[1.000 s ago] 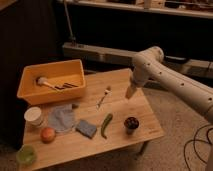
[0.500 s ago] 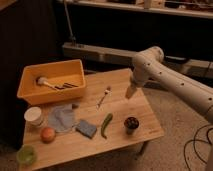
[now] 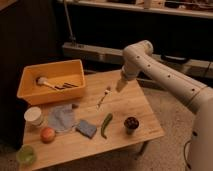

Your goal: Place fork in plastic cup

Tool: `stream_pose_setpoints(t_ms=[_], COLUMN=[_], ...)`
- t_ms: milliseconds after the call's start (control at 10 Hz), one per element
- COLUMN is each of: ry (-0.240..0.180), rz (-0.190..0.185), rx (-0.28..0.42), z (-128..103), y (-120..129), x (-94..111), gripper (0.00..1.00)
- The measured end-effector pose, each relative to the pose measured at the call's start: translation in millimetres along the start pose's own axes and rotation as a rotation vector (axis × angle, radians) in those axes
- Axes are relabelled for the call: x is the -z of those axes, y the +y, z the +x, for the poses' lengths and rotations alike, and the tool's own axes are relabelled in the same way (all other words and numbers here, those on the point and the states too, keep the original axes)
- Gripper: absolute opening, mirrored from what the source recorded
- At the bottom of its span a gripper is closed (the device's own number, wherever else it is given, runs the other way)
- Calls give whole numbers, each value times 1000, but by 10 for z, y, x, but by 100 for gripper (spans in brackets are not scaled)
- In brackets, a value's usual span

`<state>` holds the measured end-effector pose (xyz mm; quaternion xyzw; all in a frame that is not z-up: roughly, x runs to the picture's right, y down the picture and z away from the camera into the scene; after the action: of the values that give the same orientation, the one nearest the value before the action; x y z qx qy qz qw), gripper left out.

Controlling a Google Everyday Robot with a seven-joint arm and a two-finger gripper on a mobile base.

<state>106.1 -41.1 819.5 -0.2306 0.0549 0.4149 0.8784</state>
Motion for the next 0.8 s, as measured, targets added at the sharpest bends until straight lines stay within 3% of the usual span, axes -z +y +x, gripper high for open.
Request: stream_pose_setpoints(t_ms=[200, 400, 500, 600, 800], ry=[-7, -7, -12, -20, -63], rz=[12, 14, -4, -24, -115], rx=[-141, -265, -298, -297, -251], z=[-310, -443, -538, -567, -616], y=[61, -12, -80, -105, -177], x=[-95, -196, -289, -327, -453], gripper=[72, 72, 72, 72, 72])
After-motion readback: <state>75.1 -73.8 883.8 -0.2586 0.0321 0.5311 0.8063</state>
